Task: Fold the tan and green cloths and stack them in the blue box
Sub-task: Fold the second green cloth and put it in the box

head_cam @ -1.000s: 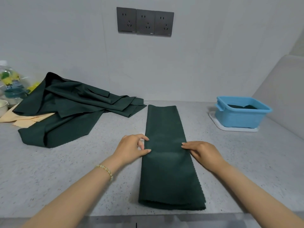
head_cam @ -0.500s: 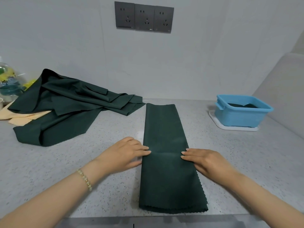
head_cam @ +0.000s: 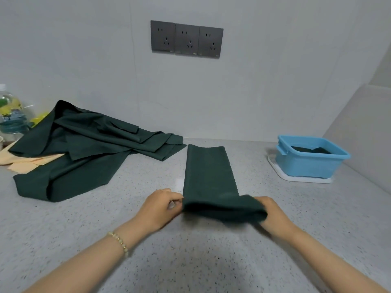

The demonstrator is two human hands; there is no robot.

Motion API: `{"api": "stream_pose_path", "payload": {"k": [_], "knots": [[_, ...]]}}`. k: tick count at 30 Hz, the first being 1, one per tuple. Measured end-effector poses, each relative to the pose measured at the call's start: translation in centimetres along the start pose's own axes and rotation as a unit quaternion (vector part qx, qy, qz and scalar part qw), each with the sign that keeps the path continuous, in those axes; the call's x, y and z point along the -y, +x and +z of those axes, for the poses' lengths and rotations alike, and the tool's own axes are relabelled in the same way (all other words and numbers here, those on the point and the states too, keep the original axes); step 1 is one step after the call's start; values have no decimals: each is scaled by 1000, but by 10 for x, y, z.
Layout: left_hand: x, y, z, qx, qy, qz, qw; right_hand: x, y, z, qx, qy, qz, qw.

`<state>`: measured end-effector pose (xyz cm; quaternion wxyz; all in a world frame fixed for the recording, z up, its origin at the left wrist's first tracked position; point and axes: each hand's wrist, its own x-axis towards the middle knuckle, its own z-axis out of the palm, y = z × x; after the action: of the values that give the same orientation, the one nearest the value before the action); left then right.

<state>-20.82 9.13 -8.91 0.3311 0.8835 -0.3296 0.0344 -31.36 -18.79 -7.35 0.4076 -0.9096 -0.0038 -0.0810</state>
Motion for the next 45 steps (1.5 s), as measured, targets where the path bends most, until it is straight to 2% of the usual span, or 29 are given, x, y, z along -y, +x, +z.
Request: {"api": "stream_pose_path", "payload": {"k": [2,5,11,23,25,27,28,29,31,34,37,45], "knots": [[-5,10,3,-8,-70,-84,994,-1,17,5,-59,18,63,996],[-8,24,10,-8,-105,-180,978,-6,36,15,-100,59,142,983],[-7,33,17,-8,-50,-229,972,-11,45,27,-161,-12,160,974],[-10,40,17,12,-22,-245,969,-2,46,37,-195,-124,150,961],[-15,38,16,-13,41,-223,974,2,43,39,-212,-187,113,953],[-21,37,20,-88,177,-144,969,5,43,43,-234,-233,43,943],[-24,38,24,-119,206,-91,967,7,44,46,-233,-247,8,941],[-26,41,28,-129,202,-47,970,10,47,49,-220,-260,-17,940],[-30,52,37,-77,163,-11,984,15,56,57,-162,-293,-31,942],[-32,69,48,33,173,-44,983,18,71,66,-68,-322,1,944],[-23,74,57,93,196,-74,974,11,78,73,-10,-316,28,948],[-8,70,59,121,203,-67,969,-13,79,59,57,-341,61,936]]}}
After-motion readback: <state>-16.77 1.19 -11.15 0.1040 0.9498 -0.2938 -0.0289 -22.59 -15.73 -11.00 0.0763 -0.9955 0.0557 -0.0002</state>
